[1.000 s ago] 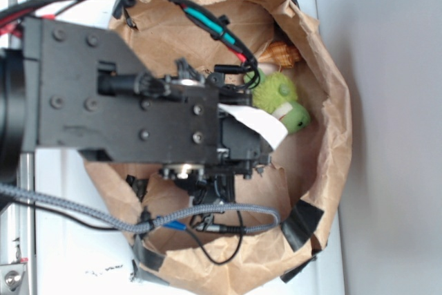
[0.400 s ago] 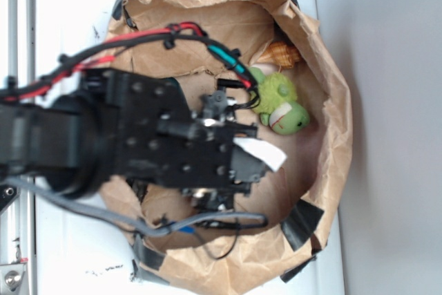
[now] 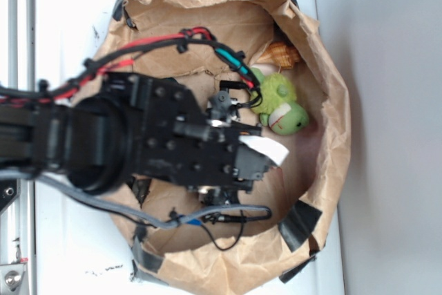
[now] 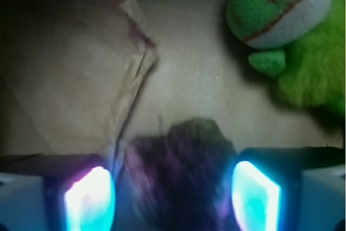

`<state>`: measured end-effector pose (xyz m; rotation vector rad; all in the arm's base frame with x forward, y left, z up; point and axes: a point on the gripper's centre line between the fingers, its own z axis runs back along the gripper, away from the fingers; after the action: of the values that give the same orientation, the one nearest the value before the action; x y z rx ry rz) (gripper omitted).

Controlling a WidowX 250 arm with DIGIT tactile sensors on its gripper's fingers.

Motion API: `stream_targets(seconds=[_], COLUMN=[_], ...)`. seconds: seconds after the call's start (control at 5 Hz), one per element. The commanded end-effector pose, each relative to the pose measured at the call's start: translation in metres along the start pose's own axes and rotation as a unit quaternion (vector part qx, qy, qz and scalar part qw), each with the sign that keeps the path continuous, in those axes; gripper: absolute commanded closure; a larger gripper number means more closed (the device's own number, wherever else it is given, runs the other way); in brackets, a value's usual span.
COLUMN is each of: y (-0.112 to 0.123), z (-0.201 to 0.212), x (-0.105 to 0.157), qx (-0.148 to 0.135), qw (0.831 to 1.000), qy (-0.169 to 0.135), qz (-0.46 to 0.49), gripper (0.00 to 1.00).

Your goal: Grab the rock.

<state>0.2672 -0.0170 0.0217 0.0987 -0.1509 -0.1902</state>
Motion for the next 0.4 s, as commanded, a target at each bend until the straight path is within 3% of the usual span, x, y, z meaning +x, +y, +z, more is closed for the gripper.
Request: stream_targets(seconds=[0.0,0.2], y=[0.002,-0.003], z=[0.0068,0.0108], x=[0.0065,0.0068], qx=[-0.004,-0.024], qw=[0.999,0.998], qy=[-0.035,-0.049], qz=[-0.005,0.007], gripper=[1.0,1.0])
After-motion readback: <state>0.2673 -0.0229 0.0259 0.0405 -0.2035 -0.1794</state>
